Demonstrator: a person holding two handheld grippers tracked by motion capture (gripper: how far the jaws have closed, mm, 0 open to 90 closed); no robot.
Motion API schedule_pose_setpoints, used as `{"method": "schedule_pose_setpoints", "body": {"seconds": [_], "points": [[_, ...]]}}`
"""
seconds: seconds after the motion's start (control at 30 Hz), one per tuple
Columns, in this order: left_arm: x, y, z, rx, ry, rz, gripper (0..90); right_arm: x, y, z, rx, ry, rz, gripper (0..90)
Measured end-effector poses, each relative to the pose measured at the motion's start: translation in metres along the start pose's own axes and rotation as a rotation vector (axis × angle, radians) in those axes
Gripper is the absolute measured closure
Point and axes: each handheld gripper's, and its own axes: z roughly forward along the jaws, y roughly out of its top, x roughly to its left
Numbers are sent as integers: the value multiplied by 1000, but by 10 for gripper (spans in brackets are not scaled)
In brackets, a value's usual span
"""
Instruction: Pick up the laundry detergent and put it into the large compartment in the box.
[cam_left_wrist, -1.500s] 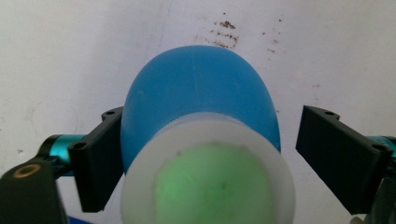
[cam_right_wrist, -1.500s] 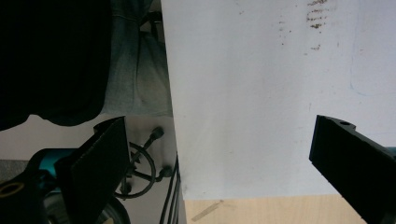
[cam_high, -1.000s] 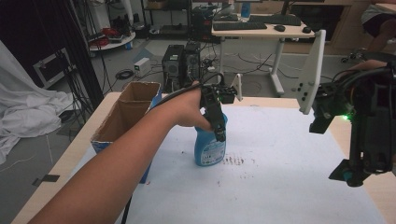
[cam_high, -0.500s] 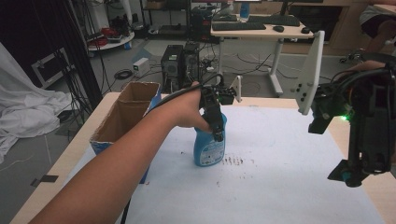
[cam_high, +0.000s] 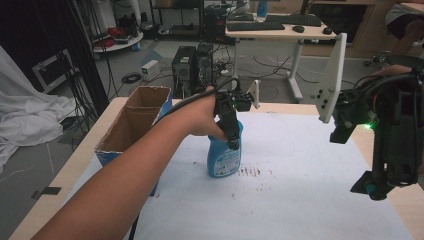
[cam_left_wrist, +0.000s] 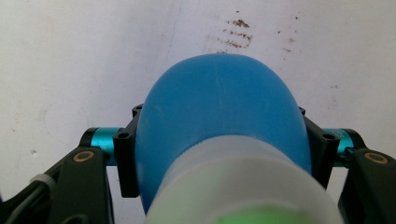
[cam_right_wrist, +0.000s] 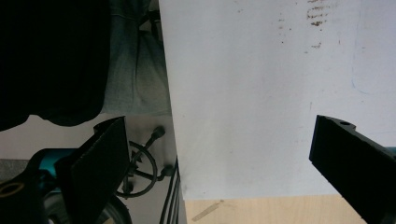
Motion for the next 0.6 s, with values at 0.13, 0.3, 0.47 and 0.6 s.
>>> {"method": "schedule_pose_setpoints", "body": {"seconds": [0.13,0.3,0.47,0.6], "points": [[1,0,0,6,0,-2,374,-1,1,1,1,0,-1,44],[0,0,0,4,3,2,388,-1,1,2,1,2,1,44],[-2,0,0,5,13,36,399,-1,0,3,3,6,-1,44],[-5,0,-3,3,20,49,403,-2,0,4,1,5,1,44]]}}
